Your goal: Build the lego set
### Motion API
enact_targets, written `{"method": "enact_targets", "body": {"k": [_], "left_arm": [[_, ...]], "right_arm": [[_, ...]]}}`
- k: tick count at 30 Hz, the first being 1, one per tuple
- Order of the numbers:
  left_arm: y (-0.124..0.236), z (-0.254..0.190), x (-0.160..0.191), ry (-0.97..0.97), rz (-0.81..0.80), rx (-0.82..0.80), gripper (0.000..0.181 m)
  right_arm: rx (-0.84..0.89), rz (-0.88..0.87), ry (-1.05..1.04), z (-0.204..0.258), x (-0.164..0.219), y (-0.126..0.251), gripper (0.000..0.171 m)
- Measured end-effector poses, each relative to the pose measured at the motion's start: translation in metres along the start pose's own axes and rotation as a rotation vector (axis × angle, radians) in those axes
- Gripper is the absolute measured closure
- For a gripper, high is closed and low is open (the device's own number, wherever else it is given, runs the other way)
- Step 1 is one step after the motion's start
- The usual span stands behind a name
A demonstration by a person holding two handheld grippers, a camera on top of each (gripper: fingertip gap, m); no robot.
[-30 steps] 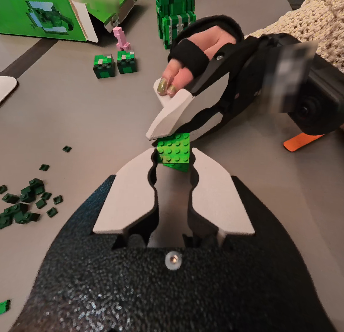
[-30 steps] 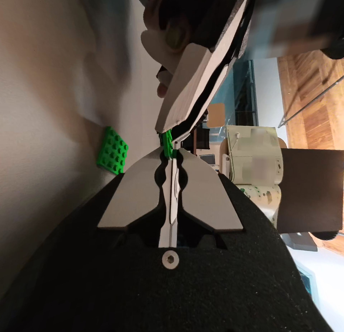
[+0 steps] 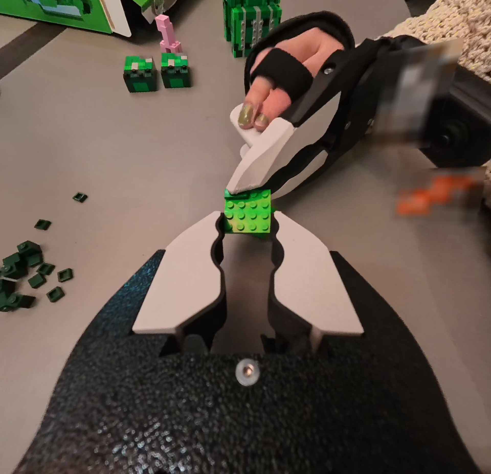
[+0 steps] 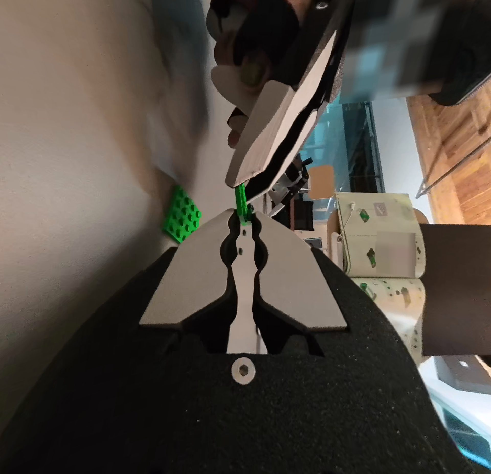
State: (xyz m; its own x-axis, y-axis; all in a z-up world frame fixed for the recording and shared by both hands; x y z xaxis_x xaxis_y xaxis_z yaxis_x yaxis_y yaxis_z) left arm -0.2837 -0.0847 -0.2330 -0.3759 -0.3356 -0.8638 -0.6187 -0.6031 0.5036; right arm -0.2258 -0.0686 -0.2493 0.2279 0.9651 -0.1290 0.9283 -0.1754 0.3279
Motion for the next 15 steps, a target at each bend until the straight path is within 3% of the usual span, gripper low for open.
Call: {"method": "enact_targets", "body": {"k": [9, 13, 15], "left_arm": [[0.000, -0.002, 0.002, -0.022, 0.017, 0.006, 0.149], [0.001, -0.003, -0.002, 0.008, -0.018, 0.020, 0.153], [0.003, -0.002, -0.009, -0.005, -0.066, -0.006, 0.156]], "right_arm": [[-0.036, 0.028, 0.048, 0.001, 0.000, 0.001, 0.165], [-0.086, -0.008, -0.073, -0.002, 0.004, 0.001, 0.165], [-0.109, -0.053, -0.236, -0.006, 0.007, 0.004, 0.165]]}}
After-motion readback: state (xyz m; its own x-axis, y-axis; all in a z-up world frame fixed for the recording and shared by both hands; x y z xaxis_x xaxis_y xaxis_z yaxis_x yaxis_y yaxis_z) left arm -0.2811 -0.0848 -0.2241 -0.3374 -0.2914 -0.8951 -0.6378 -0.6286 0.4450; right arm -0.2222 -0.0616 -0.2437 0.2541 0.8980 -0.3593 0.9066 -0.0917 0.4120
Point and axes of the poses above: each gripper's, where its closed fingertips meet, y back along the fingers, x out of its underside, z = x × y across the jaws, the point moved 4 cm from there along y, back along the fingers, and after that the axes turned 8 degrees about -x, right-handed, at the moved point
